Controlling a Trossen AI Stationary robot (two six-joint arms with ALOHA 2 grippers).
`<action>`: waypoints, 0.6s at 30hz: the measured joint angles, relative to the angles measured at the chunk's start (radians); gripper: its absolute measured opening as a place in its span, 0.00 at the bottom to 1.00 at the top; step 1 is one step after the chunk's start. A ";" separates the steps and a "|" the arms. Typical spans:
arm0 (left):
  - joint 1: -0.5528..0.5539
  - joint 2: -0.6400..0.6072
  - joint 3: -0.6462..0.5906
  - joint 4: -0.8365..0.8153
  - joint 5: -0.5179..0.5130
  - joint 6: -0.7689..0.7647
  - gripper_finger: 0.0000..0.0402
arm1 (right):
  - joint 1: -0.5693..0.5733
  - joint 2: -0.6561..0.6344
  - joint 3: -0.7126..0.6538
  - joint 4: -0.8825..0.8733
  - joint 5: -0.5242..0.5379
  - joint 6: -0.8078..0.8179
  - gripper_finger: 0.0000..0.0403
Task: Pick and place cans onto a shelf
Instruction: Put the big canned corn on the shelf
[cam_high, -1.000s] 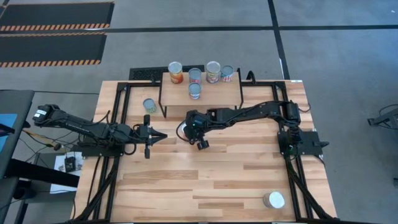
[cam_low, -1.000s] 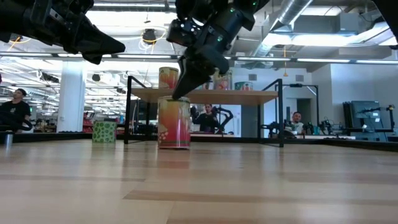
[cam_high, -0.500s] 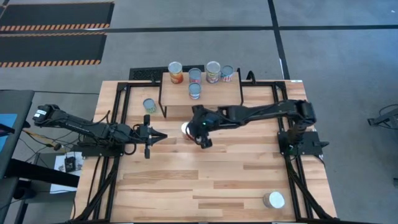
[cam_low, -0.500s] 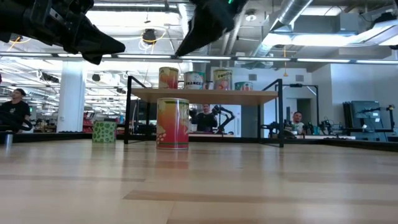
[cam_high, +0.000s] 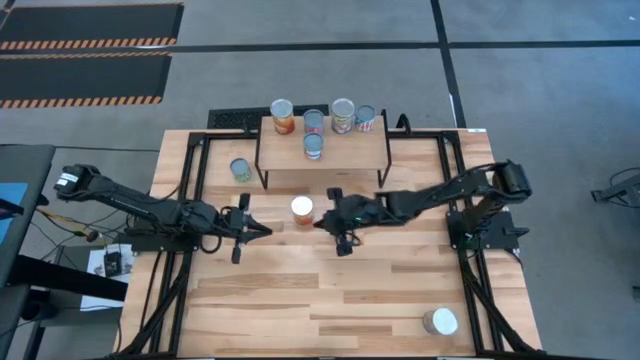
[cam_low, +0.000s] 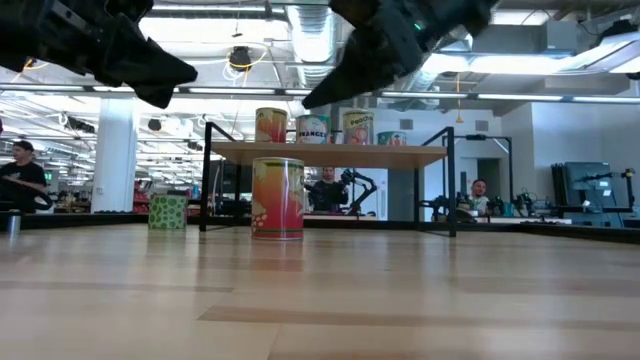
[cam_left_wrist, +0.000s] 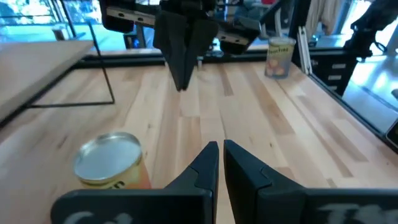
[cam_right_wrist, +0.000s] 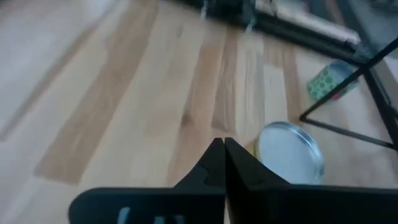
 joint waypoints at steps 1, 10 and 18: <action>-0.003 0.022 0.001 0.014 0.000 0.000 0.04 | 0.006 -0.014 -0.054 0.082 0.000 0.018 0.02; -0.003 0.254 0.203 -0.077 -0.091 -0.013 0.04 | 0.070 -0.149 -0.420 0.450 0.103 0.158 0.02; 0.005 0.475 0.400 -0.209 -0.193 0.015 0.14 | 0.107 -0.237 -0.520 0.485 0.193 0.187 0.03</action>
